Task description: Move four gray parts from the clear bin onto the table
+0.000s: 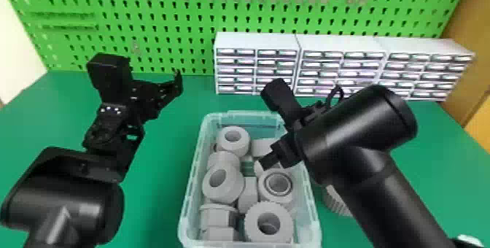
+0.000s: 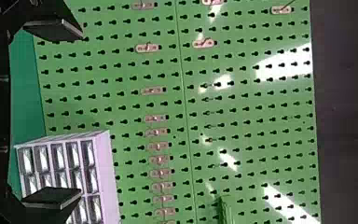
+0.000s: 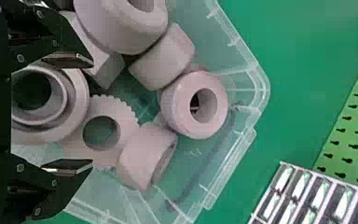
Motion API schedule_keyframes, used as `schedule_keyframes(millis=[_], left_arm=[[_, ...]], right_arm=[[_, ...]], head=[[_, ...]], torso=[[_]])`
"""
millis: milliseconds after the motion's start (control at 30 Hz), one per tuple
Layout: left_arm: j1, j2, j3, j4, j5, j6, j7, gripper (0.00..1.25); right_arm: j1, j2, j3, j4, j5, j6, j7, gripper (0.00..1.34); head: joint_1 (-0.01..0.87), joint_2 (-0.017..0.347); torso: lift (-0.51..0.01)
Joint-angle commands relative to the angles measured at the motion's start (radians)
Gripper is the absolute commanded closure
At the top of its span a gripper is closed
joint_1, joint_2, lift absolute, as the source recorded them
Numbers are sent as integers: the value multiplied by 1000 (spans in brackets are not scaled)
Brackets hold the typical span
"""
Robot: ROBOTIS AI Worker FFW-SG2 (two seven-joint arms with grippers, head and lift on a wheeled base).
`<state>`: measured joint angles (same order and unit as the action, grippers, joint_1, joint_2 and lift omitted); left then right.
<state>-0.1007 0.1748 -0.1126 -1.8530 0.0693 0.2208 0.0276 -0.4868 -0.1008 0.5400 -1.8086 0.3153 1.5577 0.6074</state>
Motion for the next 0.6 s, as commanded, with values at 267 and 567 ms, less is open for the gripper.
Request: schedule_keyframes(millis=[267, 567], left_arm=[[4, 0, 14, 0, -11, 15, -29, 107], [9, 0, 24, -2, -14, 23, -48, 107]], right_arm=[[24, -28, -2, -31, -58, 15, 0, 498], [68, -63, -17, -104, -87, 15, 0, 501]], head=[[678, 34], [678, 34]], torso=[[-50], [-50]])
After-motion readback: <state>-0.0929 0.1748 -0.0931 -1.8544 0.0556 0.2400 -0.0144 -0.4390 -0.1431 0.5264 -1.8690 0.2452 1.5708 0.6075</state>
